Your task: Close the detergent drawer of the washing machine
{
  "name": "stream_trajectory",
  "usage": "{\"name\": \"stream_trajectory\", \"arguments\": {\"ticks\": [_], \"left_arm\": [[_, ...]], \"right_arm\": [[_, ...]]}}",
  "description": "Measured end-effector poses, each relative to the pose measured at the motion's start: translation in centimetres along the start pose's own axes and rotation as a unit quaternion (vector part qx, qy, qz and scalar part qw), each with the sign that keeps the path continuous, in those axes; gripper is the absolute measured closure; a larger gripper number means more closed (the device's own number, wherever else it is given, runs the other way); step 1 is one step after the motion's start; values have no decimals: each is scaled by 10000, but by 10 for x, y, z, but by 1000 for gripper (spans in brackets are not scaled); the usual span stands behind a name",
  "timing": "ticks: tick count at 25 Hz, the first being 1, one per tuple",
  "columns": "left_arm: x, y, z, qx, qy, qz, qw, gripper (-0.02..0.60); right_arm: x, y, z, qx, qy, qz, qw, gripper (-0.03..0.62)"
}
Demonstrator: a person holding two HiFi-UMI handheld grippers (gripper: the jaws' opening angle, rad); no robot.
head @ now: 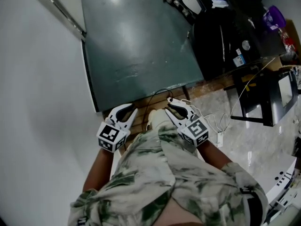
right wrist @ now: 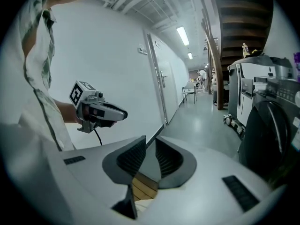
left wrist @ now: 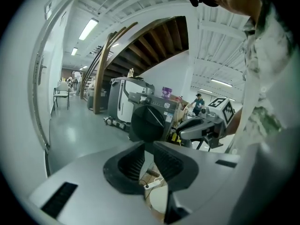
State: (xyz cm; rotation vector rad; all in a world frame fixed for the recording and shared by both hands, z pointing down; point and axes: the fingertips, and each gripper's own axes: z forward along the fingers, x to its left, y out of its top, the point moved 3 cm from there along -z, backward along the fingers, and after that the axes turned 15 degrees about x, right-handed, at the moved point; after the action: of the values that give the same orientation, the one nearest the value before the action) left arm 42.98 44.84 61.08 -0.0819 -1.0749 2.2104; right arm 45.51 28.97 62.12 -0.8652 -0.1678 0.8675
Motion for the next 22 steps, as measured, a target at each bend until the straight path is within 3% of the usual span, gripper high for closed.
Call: {"name": "stream_trajectory", "arguments": {"ticks": [5,10,15,22], "left_arm": [[30,86,11,161,-87,186,9997,490],[42,148,16,146,-103,265,9995,486],[37,194,24,124,-271,495,9983,486],[66,224,45,82,-505,525,9973,486]], "right_arm": [[-55,56,-4,23,7,8,10000,510],[-84,89,-22,-130,-75,155,9998,517],[-99,97,-42,-184,-252,349,9989,520],[-124,113,-42,-258,-627,728,9950,519]]}}
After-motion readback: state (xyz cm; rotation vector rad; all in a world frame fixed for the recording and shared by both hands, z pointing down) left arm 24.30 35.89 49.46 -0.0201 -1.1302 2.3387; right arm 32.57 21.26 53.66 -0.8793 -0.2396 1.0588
